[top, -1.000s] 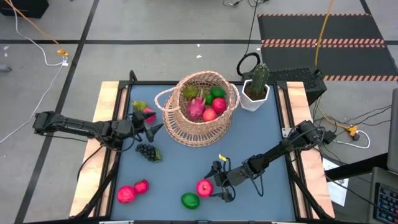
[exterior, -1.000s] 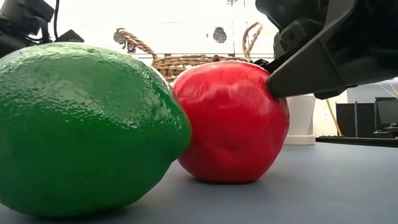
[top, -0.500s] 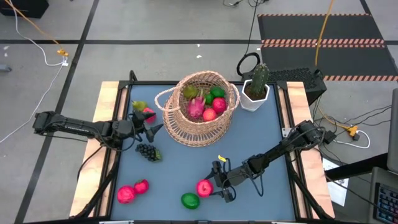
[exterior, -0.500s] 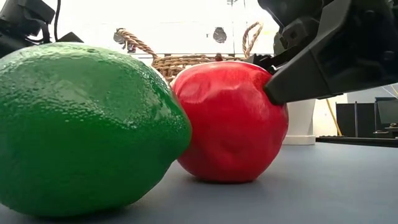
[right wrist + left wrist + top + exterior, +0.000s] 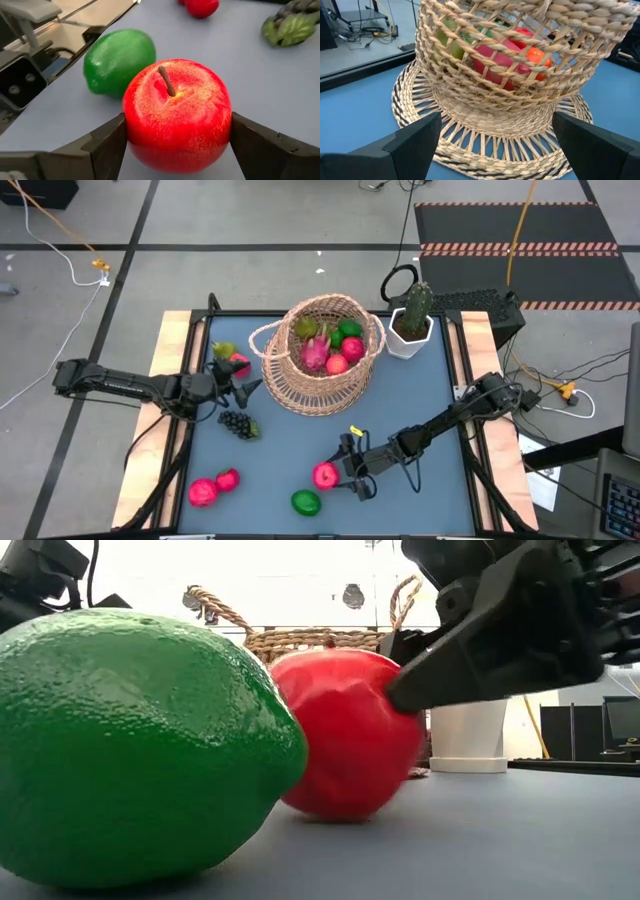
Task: Build produce basket
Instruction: Put the right apple into the basket, then put the lime into the basket
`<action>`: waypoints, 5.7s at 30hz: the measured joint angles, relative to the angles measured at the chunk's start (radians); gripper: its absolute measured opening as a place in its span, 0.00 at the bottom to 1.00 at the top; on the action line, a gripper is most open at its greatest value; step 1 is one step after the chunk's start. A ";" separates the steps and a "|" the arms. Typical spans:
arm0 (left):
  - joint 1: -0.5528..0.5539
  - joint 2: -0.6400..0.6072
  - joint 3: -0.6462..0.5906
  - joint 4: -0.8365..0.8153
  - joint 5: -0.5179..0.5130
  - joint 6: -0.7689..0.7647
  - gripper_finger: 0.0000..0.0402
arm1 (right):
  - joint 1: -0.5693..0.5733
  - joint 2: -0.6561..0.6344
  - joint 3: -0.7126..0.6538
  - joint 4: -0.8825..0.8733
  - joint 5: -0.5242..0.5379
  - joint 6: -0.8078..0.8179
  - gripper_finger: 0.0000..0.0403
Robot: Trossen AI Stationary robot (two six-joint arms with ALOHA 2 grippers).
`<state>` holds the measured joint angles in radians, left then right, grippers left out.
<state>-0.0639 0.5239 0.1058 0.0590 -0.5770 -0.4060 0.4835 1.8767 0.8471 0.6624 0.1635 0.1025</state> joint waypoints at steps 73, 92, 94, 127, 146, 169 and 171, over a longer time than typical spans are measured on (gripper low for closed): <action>-0.159 0.118 -0.056 -0.030 0.023 -0.214 0.95 | -0.448 -0.208 0.570 -0.907 0.418 -0.233 0.94; -0.300 0.271 -0.056 0.393 0.069 0.077 0.95 | -0.196 -0.108 0.055 -0.022 -0.058 0.023 0.94; -0.287 0.296 -0.056 0.444 0.064 0.091 0.95 | -0.194 -0.035 0.017 0.099 -0.131 0.052 0.94; -0.119 0.646 -0.056 0.825 0.040 0.109 0.95 | -0.154 0.184 0.077 0.191 -0.403 0.003 0.94; -0.033 0.715 -0.056 0.821 0.027 0.054 0.95 | -0.206 0.184 0.282 -0.151 -0.570 -0.264 0.93; -0.063 0.718 -0.028 0.696 0.080 -0.081 0.95 | -0.207 0.288 0.374 -0.345 -0.635 -0.417 0.79; -0.063 0.718 -0.028 0.680 0.080 -0.097 0.95 | -0.212 0.274 0.367 -0.359 -0.603 -0.419 0.73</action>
<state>-0.1269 1.2419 0.0776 0.7388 -0.4971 -0.5034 0.2714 2.1511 1.2145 0.3030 -0.4399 -0.3161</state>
